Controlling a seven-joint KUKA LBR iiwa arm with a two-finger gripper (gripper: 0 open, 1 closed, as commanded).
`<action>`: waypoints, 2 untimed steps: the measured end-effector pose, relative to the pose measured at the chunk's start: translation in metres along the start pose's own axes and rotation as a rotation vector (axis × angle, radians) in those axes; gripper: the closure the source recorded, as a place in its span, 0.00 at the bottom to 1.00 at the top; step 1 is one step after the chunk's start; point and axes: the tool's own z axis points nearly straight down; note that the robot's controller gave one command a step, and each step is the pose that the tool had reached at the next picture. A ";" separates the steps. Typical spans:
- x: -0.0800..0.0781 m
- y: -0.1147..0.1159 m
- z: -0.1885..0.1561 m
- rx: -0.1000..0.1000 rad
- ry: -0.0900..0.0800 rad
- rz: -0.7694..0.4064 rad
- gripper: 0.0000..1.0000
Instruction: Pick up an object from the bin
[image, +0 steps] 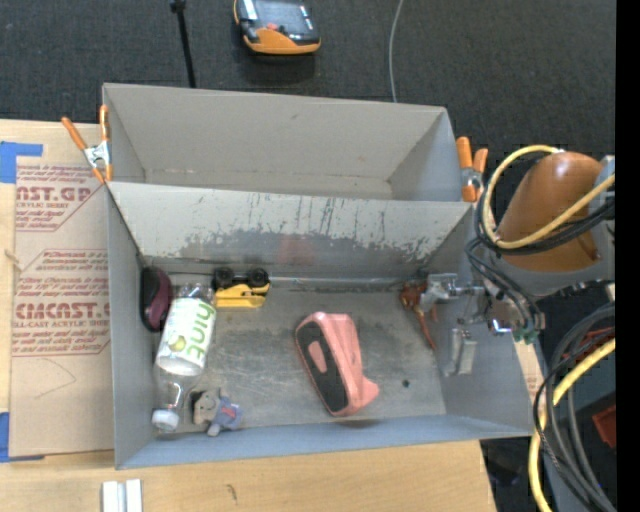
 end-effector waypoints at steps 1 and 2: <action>-0.002 0.000 -0.005 0.001 -0.007 -0.002 0.00; -0.011 0.024 0.029 0.004 -0.014 -0.061 0.00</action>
Offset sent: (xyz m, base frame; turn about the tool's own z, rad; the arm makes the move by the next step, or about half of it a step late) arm 0.0187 0.0570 -0.0732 -0.1392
